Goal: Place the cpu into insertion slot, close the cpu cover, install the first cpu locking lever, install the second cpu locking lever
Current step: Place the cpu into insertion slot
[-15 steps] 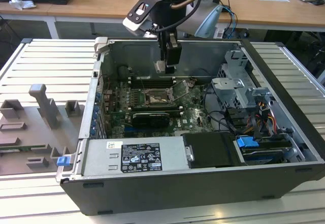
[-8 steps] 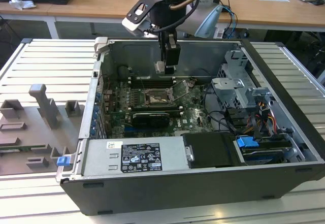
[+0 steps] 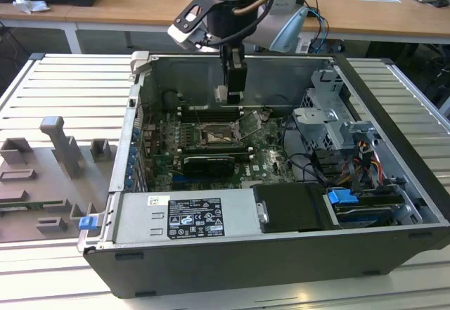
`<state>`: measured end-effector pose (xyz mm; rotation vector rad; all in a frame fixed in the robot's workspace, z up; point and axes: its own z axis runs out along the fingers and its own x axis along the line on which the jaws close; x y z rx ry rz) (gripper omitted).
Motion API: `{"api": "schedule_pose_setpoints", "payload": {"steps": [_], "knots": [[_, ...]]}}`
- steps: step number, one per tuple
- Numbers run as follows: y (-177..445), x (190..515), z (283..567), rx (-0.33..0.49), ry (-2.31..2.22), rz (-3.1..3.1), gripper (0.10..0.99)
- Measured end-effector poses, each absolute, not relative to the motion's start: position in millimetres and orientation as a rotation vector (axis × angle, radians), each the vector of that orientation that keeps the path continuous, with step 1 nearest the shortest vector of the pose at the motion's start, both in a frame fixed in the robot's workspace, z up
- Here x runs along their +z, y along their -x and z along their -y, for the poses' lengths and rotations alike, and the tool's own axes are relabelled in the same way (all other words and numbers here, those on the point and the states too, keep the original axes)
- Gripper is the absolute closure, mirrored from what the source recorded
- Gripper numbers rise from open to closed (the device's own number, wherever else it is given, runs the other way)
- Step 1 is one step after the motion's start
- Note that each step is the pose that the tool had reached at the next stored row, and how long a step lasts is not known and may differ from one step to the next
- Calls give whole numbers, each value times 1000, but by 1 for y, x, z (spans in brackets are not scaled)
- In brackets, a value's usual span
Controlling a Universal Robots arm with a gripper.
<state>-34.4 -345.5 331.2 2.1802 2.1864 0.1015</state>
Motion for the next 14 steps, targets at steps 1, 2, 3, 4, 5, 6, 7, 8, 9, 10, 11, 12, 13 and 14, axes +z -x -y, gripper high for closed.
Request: {"api": "schedule_pose_setpoints", "payload": {"steps": [1, 2, 3, 4, 5, 6, 7, 8, 9, 10, 11, 12, 13, 14], "knots": [[34, 331, 346, 101, -2191, -2175, 549], [34, 330, 345, 101, -2197, -2168, 549], [34, 330, 346, 101, -2200, -2166, 549], [34, 328, 346, 101, -2202, -2164, 549], [34, 326, 346, 100, -2204, -2161, 549], [34, 324, 346, 99, -2205, -2159, 549], [34, 323, 346, 99, -2207, -2157, 549], [34, 321, 346, 98, -2209, -2154, 549], [34, 319, 346, 98, -2211, -2152, 549], [34, 318, 346, 98, -2211, -2152, 549], [34, 317, 345, 97, -2211, -2152, 549], [34, 315, 345, 97, -2211, -2152, 549], [34, 315, 345, 97, -2211, -2152, 549], [34, 314, 345, 97, -2211, -2151, 549]]}}
